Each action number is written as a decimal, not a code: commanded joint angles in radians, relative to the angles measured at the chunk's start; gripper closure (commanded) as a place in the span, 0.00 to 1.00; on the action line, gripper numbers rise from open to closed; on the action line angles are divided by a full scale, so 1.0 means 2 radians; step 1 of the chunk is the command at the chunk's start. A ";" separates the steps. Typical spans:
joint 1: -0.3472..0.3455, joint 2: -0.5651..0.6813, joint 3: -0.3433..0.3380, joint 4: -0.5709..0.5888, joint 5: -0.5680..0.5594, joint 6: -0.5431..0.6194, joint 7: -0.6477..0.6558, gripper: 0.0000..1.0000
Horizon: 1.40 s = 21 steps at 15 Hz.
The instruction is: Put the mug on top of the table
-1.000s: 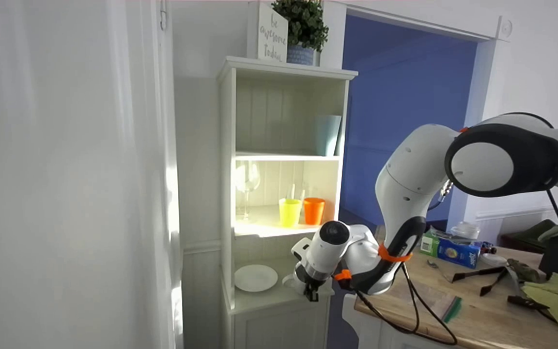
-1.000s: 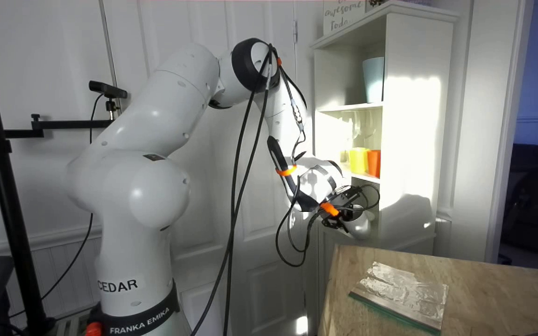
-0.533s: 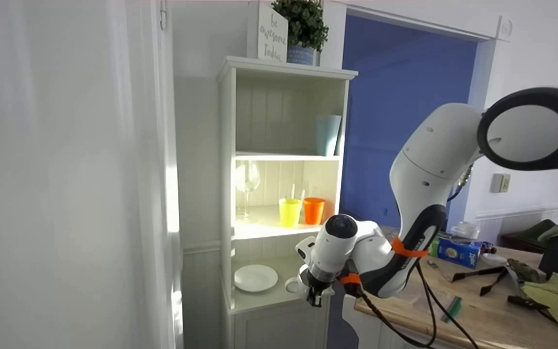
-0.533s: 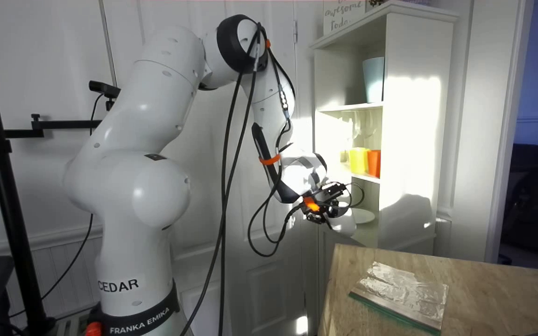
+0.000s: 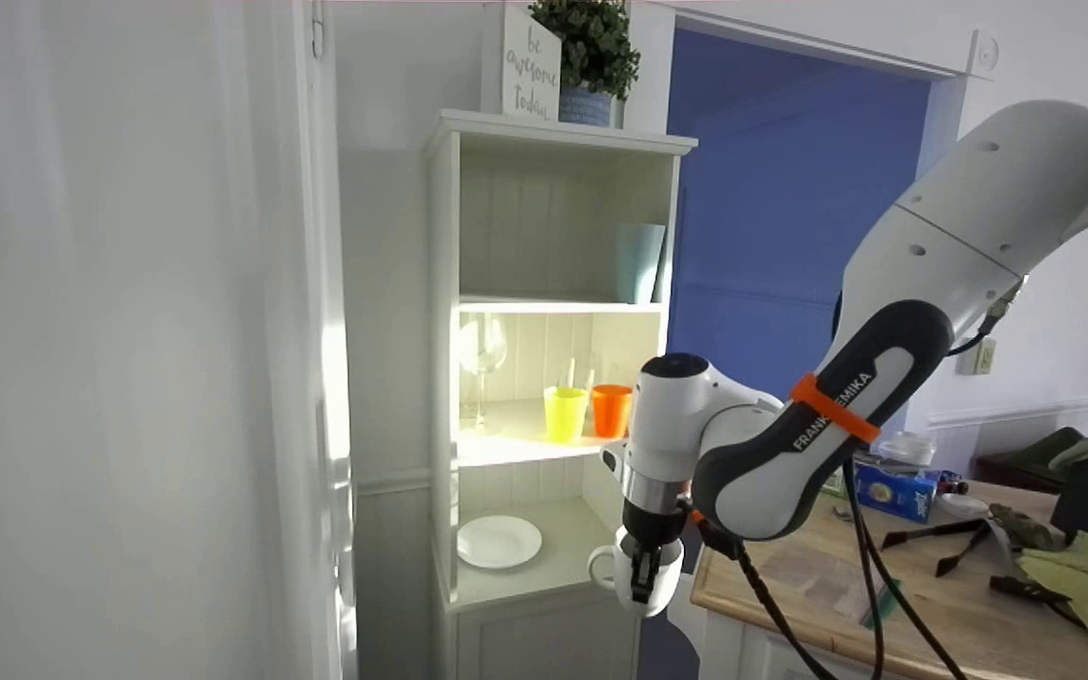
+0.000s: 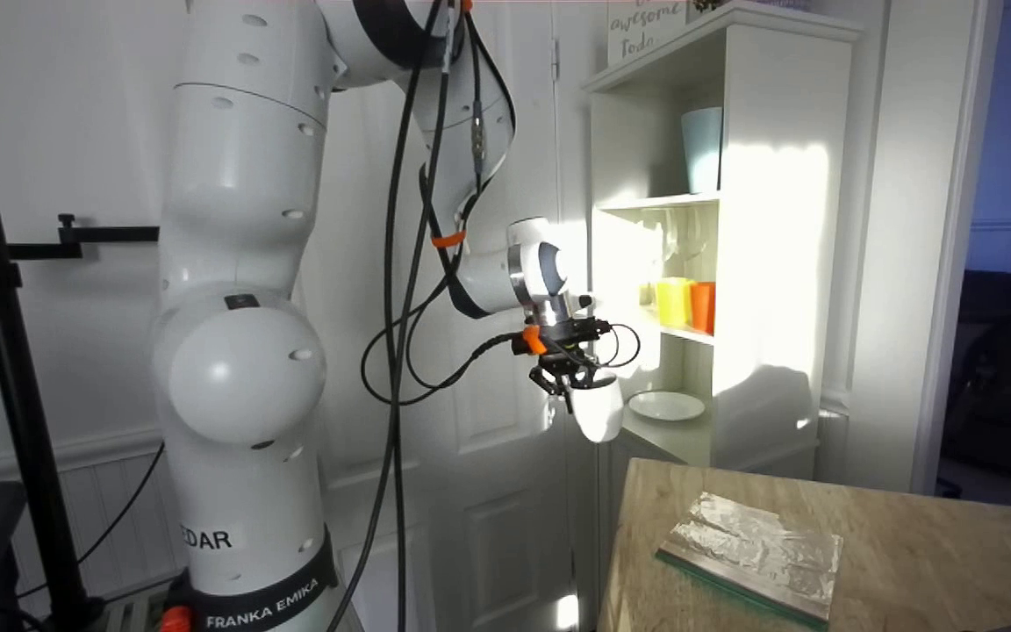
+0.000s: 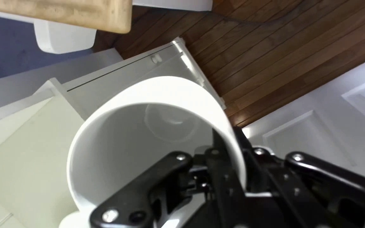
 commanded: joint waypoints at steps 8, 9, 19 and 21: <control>-0.063 -0.178 -0.021 0.040 0.376 -0.181 -0.192 0.98; -0.058 -0.194 -0.043 0.042 0.382 -0.206 -0.191 0.98; -0.075 -0.230 -0.173 0.055 0.325 -0.255 -0.176 0.98; -0.088 -0.213 -0.190 0.075 0.297 -0.256 -0.168 0.98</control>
